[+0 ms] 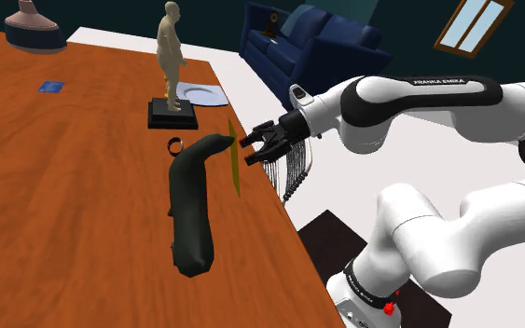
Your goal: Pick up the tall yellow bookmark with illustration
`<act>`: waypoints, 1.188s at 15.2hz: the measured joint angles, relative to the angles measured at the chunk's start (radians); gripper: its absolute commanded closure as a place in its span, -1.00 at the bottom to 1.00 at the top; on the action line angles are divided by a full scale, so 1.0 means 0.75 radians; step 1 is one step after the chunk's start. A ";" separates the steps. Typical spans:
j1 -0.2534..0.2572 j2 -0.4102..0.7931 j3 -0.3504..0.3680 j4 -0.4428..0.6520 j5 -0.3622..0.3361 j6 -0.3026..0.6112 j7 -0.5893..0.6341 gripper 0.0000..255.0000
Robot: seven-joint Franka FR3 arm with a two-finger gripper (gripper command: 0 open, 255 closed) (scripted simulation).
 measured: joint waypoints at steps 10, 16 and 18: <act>0.819 -0.238 -0.640 0.005 0.110 0.448 -0.708 -1.00; 0.892 -0.273 -0.757 -0.011 0.096 0.517 -0.794 1.00; 0.896 -0.274 -0.762 -0.010 0.095 0.520 -0.797 1.00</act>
